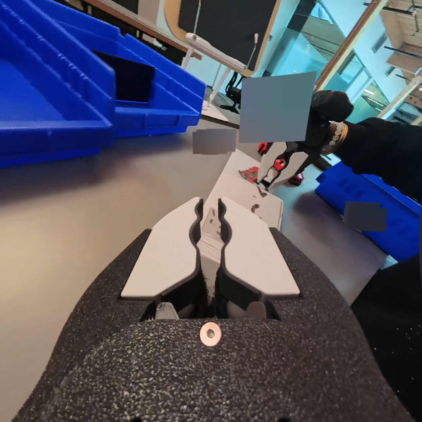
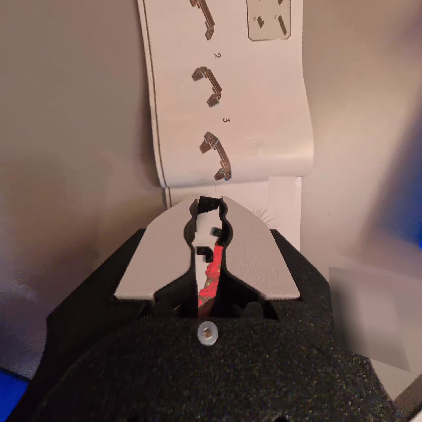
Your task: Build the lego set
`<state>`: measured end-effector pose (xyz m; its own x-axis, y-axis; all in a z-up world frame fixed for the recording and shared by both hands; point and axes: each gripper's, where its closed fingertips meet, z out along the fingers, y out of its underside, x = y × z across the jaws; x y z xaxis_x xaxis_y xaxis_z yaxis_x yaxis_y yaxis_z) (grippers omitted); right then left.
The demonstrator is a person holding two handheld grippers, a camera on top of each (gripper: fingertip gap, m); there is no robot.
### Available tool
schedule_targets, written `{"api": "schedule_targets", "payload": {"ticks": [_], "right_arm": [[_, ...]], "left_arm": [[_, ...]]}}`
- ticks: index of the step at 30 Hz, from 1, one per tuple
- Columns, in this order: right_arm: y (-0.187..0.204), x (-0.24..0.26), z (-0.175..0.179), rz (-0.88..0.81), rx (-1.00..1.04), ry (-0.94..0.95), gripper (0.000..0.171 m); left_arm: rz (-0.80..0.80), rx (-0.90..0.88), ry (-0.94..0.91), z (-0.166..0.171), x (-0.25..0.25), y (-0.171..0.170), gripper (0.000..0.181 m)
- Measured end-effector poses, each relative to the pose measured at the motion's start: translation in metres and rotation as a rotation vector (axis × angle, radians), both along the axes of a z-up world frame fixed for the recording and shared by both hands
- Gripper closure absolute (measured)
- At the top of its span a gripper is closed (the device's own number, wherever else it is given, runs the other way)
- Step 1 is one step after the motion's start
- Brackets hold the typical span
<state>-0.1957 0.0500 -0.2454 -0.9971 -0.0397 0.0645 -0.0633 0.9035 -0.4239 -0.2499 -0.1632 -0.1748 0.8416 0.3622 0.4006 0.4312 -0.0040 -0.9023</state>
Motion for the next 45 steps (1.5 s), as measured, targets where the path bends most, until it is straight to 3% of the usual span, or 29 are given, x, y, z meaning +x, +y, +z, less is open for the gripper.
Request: {"api": "schedule_targets", "payload": {"ticks": [16,21,26,29,32,36,37,39,45], "right_arm": [[0.005,-0.011,-0.016,0.062,0.022,-0.048,0.146],[0.004,-0.017,0.015,-0.007,-0.055,-0.010,0.145],[0.012,-0.012,0.053,-0.126,-0.103,0.025,0.132],[0.018,-0.001,0.077,-0.198,-0.159,0.062,0.139],[0.027,0.013,0.101,-0.267,-0.203,0.135,0.171],[0.034,0.039,0.121,-0.360,-0.253,0.143,0.170],[0.035,0.045,0.126,-0.386,-0.277,0.145,0.163],[0.040,0.056,0.132,-0.432,-0.291,0.158,0.171],[0.047,0.086,0.138,-0.539,-0.350,0.122,0.171]], "left_arm": [[0.001,-0.016,-0.022,-0.010,-0.010,-0.007,0.169],[-0.003,-0.018,-0.035,-0.013,-0.011,-0.009,0.169],[-0.059,-0.041,-0.043,-0.017,-0.005,-0.002,0.169],[-0.078,-0.056,-0.037,-0.019,-0.005,0.002,0.170],[-0.094,-0.056,-0.015,-0.018,-0.002,0.003,0.181],[-0.117,-0.089,0.026,-0.020,0.004,0.007,0.181],[-0.124,-0.101,0.025,-0.021,0.005,0.008,0.181],[-0.136,-0.114,0.020,-0.023,0.006,0.009,0.181],[-0.153,-0.120,0.039,-0.023,0.009,0.010,0.181]]}}
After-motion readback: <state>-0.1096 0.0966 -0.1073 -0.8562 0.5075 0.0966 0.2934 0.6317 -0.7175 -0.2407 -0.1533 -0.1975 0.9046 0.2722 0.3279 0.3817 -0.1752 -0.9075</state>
